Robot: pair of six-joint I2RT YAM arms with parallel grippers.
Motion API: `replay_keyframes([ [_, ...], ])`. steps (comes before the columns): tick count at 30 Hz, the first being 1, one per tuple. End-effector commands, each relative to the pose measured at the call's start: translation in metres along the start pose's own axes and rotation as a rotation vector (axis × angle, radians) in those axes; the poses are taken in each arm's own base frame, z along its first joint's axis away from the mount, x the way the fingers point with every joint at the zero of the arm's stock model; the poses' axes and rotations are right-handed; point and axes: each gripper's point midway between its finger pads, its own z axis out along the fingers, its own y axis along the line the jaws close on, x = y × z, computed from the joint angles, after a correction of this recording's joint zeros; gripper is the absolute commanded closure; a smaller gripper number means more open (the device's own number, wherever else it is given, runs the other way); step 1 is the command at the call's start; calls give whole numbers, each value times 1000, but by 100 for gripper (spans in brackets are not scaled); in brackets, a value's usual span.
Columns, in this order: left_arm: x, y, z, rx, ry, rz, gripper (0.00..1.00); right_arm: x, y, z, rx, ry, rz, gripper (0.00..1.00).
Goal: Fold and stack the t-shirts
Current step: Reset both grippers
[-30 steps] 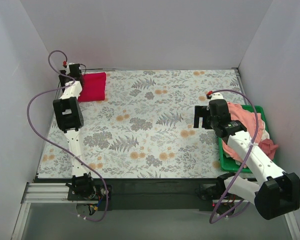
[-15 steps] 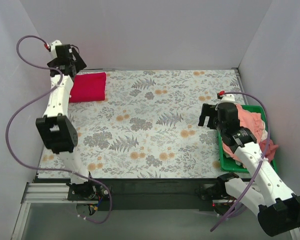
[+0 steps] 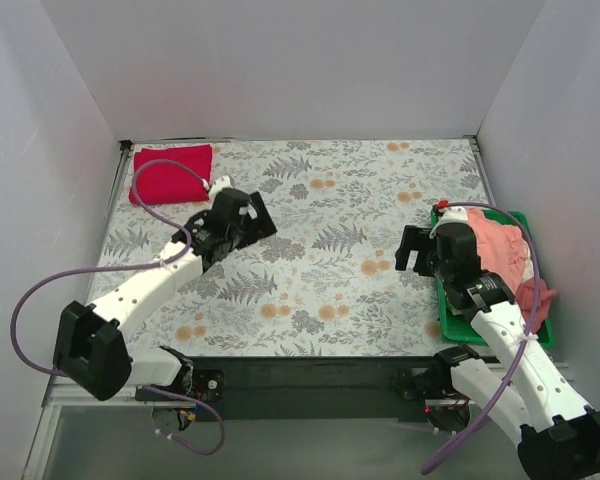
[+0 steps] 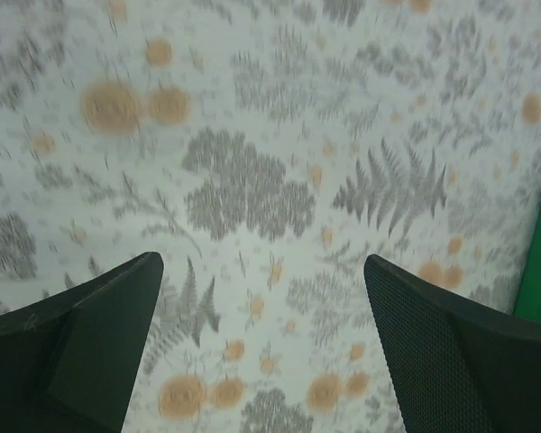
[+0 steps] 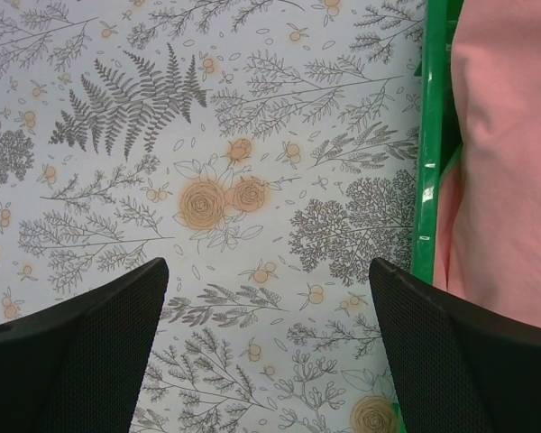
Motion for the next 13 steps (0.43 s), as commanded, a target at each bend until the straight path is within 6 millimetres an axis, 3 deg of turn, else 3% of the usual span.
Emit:
replay_keyframes([
  [1,32,3,-34,29,9,-75,6,4,4,0,-30,-4,23,2],
  [3,62,35,-35,-74,78,-91,5,9,2,1,-27,2,23,2],
  [7,75,84,-48,-258,51,-100,5,27,-3,4,-16,26,38,2],
  [9,70,90,-55,-264,26,-111,5,37,-3,6,-19,47,53,2],
  [13,59,77,-60,-204,-4,-122,4,42,1,8,-41,58,71,2],
])
